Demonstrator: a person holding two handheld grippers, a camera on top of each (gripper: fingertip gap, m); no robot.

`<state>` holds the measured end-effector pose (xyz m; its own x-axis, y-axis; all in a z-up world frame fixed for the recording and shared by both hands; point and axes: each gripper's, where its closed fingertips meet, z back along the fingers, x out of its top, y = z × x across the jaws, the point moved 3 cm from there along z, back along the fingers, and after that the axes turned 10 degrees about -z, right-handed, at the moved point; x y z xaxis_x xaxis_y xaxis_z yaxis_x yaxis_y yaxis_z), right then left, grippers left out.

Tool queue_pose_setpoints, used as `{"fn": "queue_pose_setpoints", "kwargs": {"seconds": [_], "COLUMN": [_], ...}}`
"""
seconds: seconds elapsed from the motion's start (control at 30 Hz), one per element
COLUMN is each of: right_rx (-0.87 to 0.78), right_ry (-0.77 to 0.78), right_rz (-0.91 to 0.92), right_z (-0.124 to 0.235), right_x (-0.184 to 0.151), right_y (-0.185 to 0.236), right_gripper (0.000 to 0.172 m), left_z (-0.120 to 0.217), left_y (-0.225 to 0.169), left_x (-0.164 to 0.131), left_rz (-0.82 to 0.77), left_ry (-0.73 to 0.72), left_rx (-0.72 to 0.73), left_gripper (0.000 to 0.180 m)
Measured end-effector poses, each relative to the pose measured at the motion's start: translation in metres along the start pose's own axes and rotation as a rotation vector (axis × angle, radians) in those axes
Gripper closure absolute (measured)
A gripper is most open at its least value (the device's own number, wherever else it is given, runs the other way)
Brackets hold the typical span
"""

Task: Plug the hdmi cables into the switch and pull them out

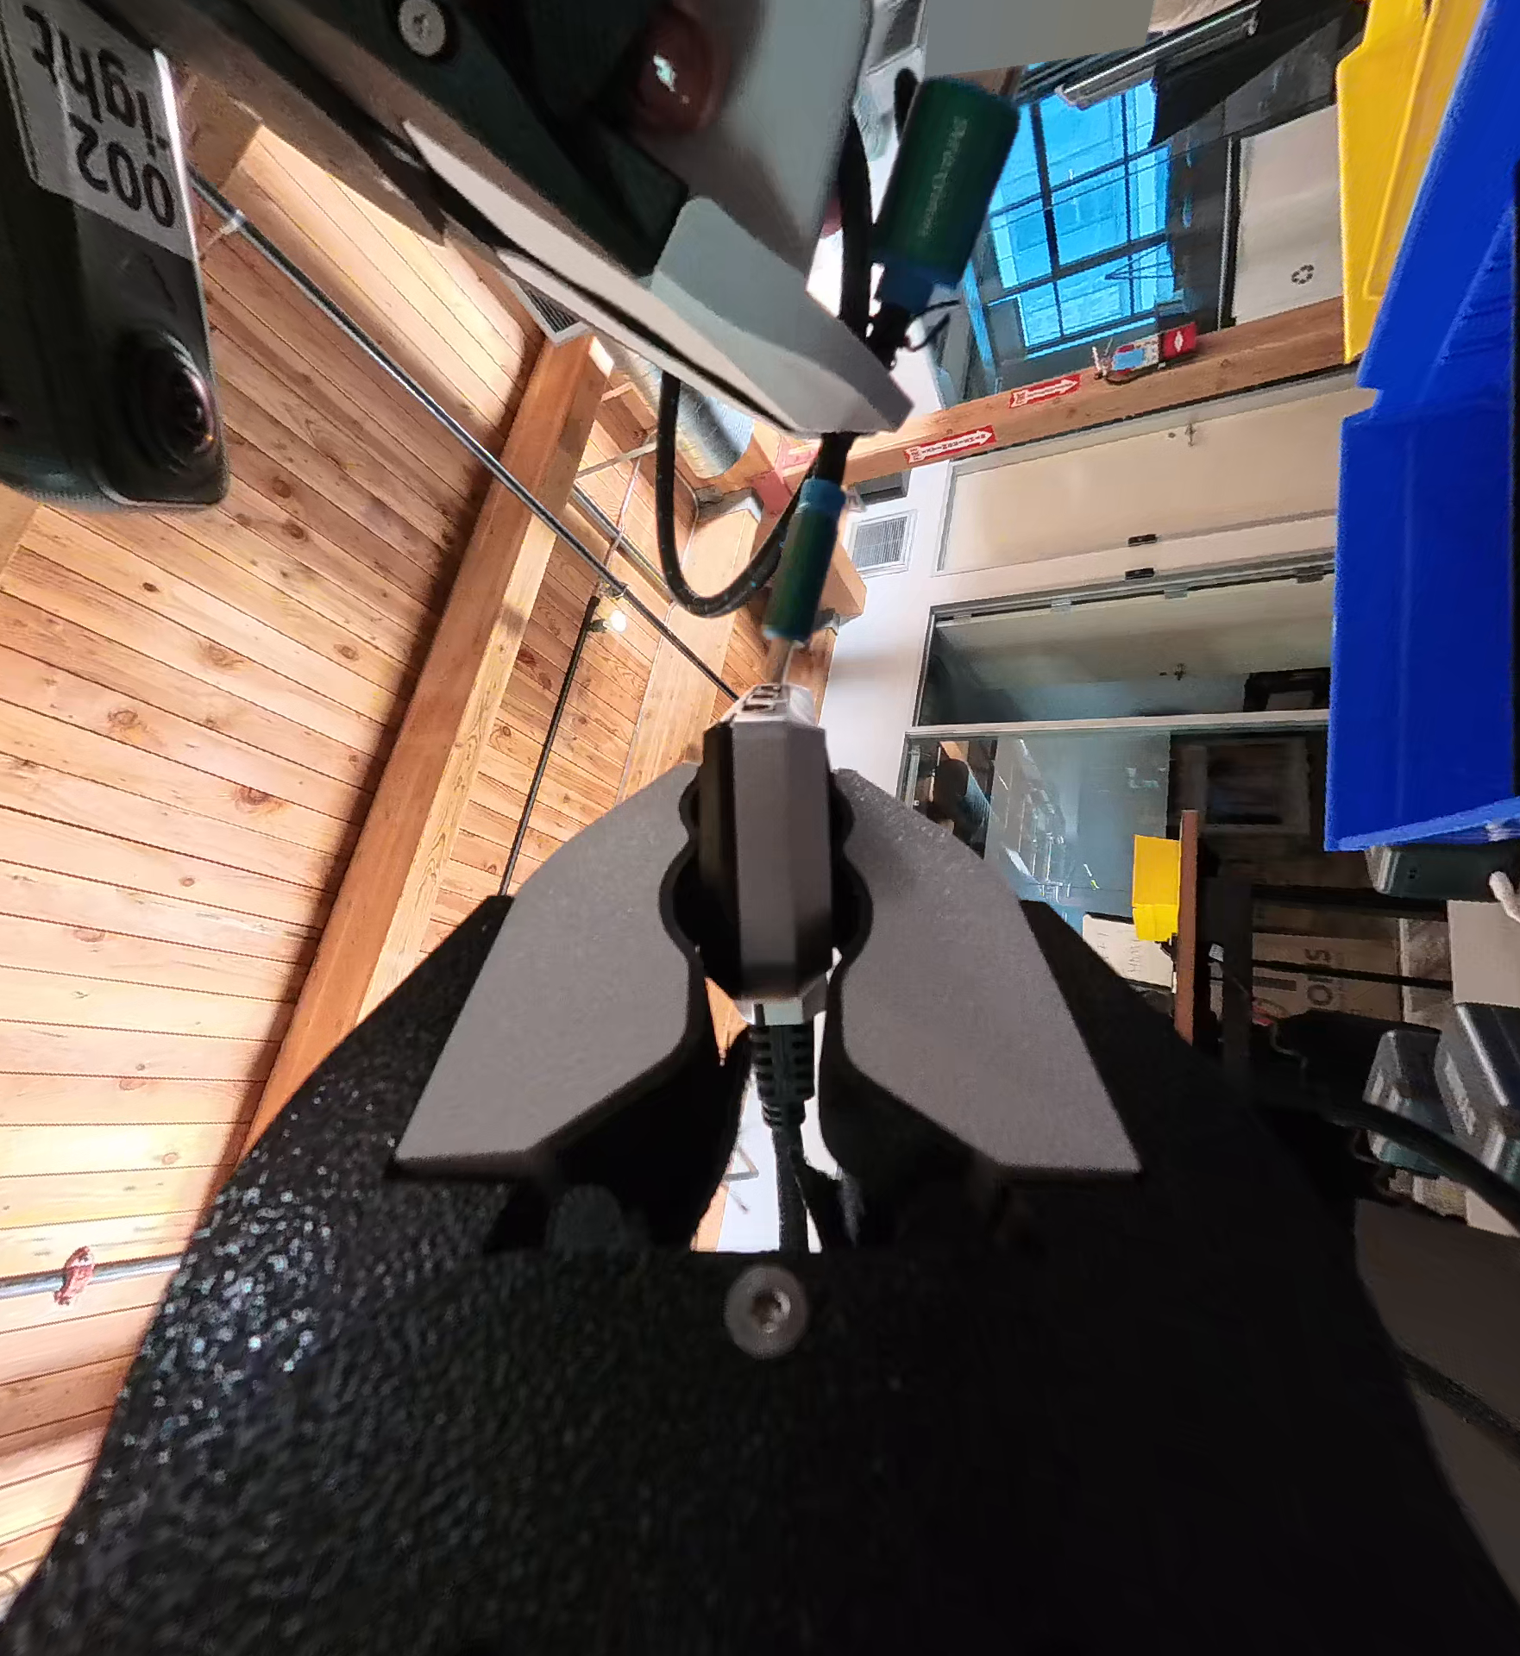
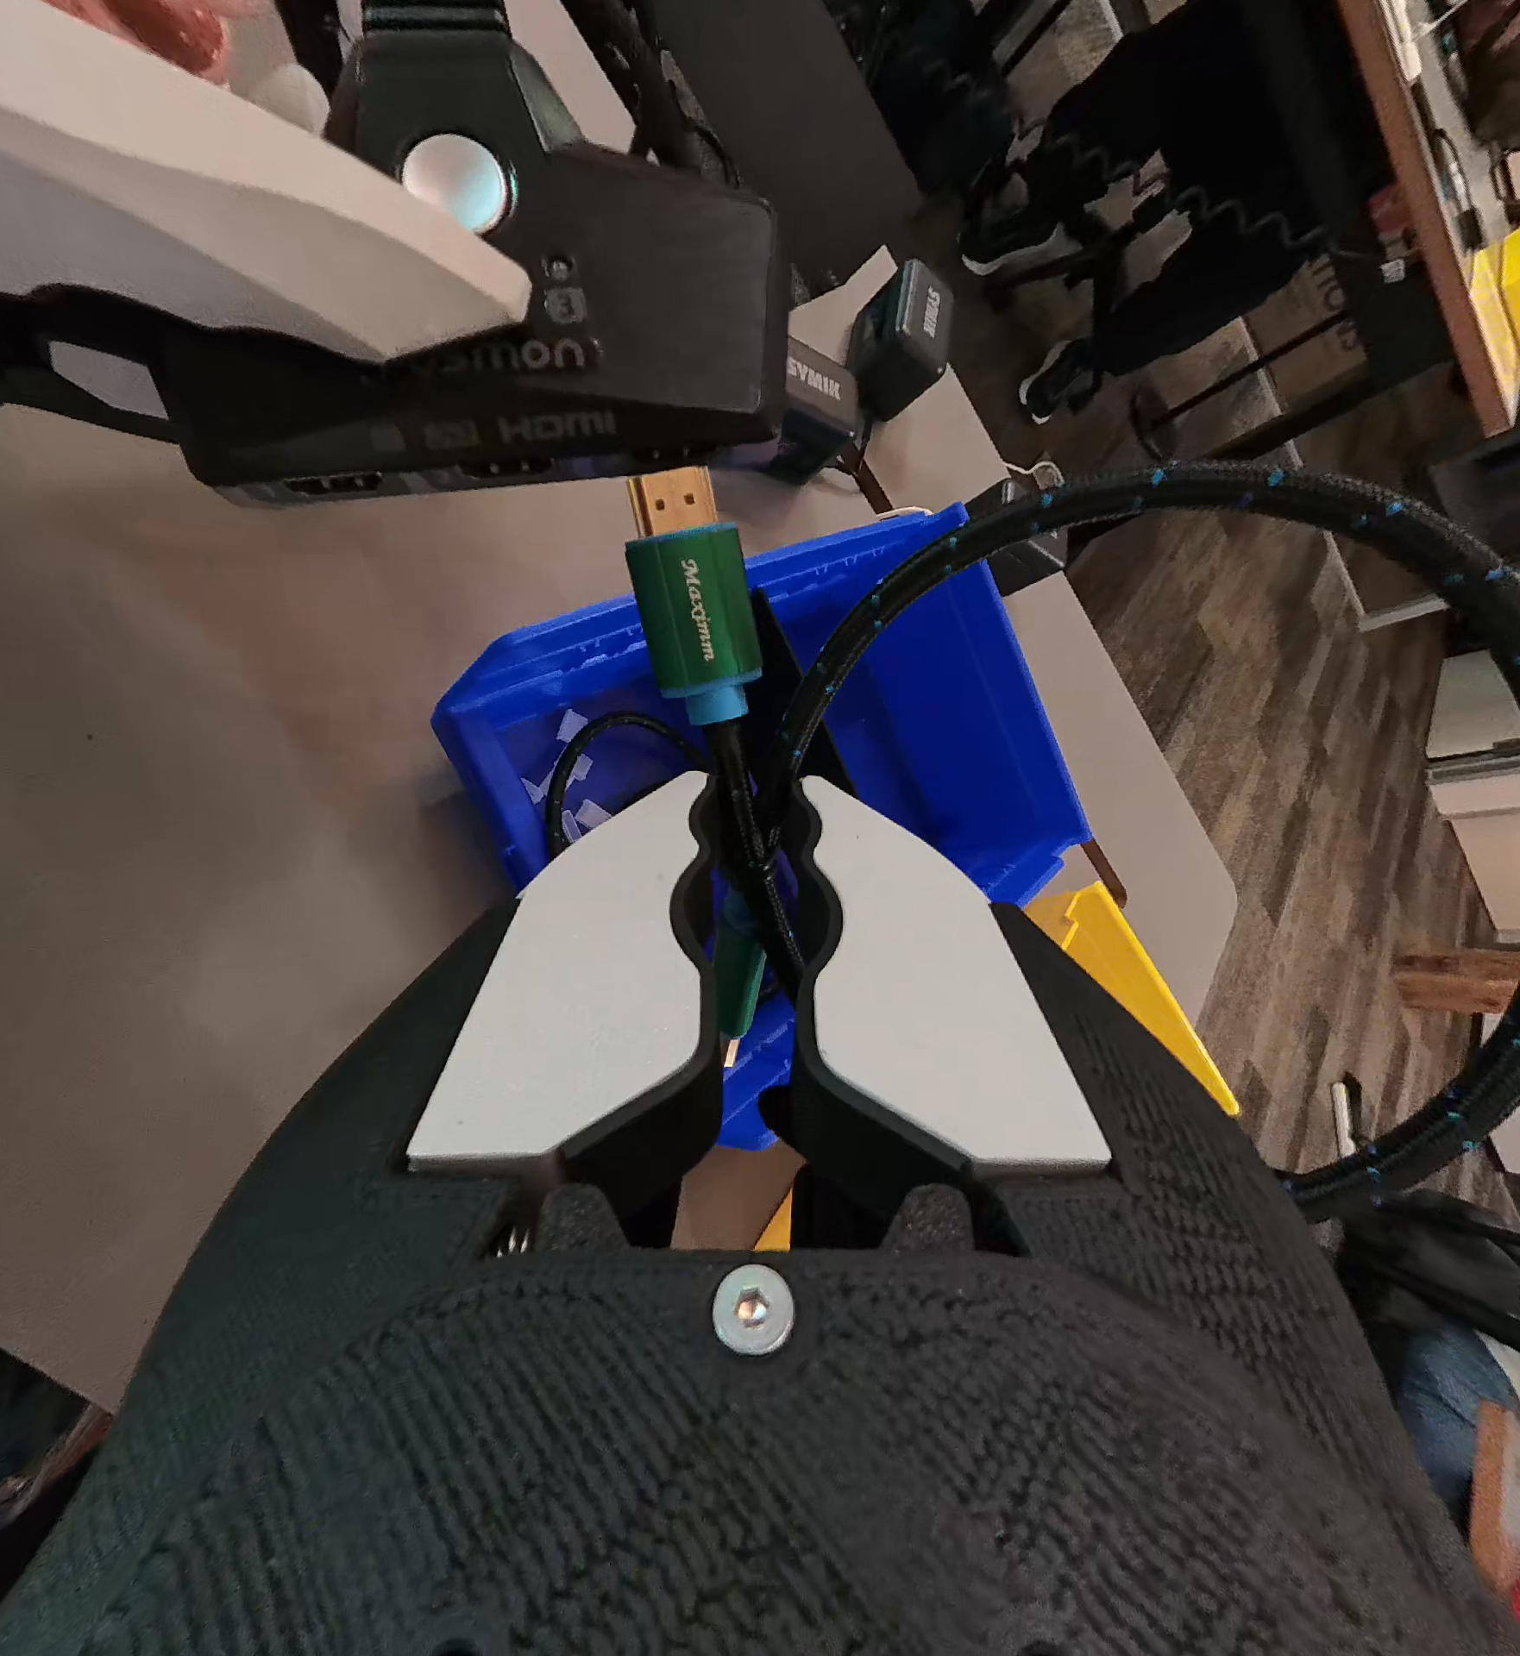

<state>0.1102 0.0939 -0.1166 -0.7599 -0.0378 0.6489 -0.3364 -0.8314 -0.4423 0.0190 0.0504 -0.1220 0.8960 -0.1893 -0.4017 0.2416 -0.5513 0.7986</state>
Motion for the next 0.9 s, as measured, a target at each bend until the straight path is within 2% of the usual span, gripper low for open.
{"fn": "queue_pose_setpoints", "kwargs": {"seconds": [0.23,0.4,0.9], "right_rx": [0.000,-0.001,0.045], "right_ry": [0.024,0.083,0.139], "right_rz": [-0.009,-0.014,-0.051], "right_z": [-0.002,-0.007,-0.020], "right_x": [-0.001,-0.008,-0.018], "right_y": [0.000,0.000,0.001], "right_gripper": [0.158,0.159,0.159], "left_z": [0.000,-0.002,-0.002], "left_y": [-0.003,-0.013,-0.033], "left_x": [0.003,0.008,0.011], "left_rz": [-0.033,-0.124,-0.173], "left_ry": [0.001,0.006,-0.017], "left_rx": [-0.009,-0.034,-0.094], "left_gripper": [0.159,0.159,0.159]}}
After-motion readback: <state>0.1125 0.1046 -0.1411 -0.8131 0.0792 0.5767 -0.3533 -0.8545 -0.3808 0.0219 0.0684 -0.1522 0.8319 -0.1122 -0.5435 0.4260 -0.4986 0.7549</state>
